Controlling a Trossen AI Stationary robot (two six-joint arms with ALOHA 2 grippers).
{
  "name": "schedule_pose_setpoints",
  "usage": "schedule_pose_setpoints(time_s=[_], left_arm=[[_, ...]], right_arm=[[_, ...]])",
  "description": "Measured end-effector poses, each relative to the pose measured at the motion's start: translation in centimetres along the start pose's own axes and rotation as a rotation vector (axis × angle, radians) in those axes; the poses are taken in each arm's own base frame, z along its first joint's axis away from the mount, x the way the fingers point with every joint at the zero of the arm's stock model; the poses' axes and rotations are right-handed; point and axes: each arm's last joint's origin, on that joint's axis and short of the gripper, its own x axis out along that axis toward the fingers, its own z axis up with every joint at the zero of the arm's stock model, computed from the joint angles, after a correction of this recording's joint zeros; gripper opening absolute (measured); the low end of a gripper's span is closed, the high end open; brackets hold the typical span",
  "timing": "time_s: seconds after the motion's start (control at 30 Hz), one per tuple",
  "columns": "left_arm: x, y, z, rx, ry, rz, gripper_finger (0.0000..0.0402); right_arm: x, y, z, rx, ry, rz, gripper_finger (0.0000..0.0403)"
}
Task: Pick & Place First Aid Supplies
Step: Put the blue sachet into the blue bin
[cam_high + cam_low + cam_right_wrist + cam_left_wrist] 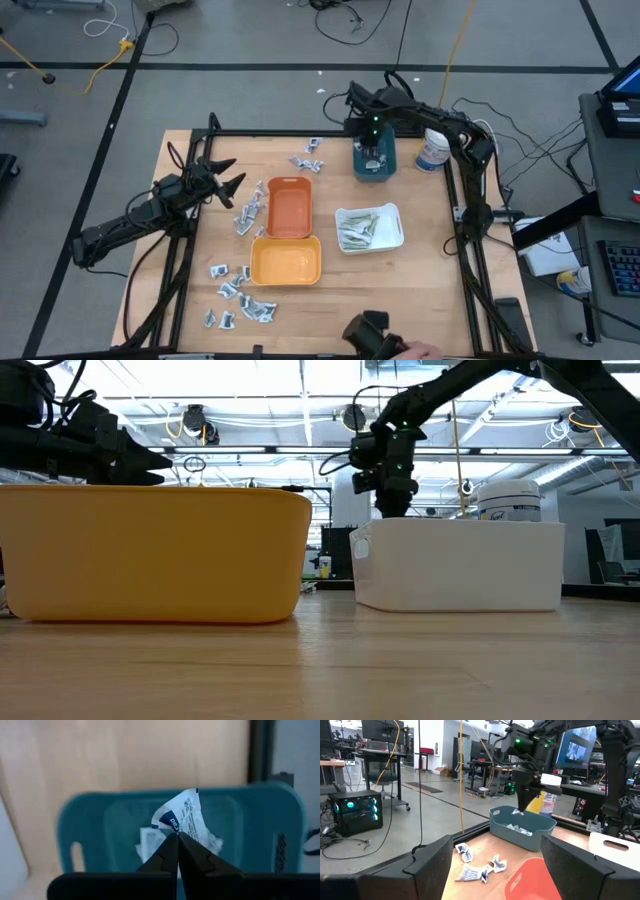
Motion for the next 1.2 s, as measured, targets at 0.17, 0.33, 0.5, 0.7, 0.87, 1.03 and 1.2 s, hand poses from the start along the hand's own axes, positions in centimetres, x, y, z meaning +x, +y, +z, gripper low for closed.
schedule_pose_setpoints(time_s=[0.17, 0.33, 0.5, 0.7, 0.87, 1.03, 1.2], left_arm=[[0.0, 0.0, 0.0, 0.0, 0.0, 0.0, 0.0308], [0.0, 0.0, 0.0, 0.0, 0.0, 0.0, 0.0308], [0.0, 0.0, 0.0, 0.0, 0.0, 0.0, 0.0308], [0.0, 0.0, 0.0, -0.001, 0.0, 0.0, 0.0308], [0.0, 0.0, 0.0, -0.001, 0.0, 0.0, 0.0308], [0.0, 0.0, 0.0, -0.001, 0.0, 0.0, 0.0308], [0.0, 0.0, 0.0, -0.001, 0.0, 0.0, 0.0308]], right_arm=[[0.1, -1.1, -0.8, 0.033, 0.0, -0.007, 0.0], [3.7, -0.7, -2.1, 0.057, 0.024, 0.014, 0.0], [6.1, -0.1, -3.5, 0.067, 0.06, 0.038, 0.0], [7.4, 0.2, -4.1, 0.071, 0.065, 0.038, 0.0018], [7.4, 0.1, -4.0, 0.111, 0.056, 0.034, 0.0082], [6.9, 0.5, -4.3, 0.142, 0.087, 0.045, 0.0181], [4.2, 1.1, -4.0, 0.148, 0.067, -0.058, 0.0253]])
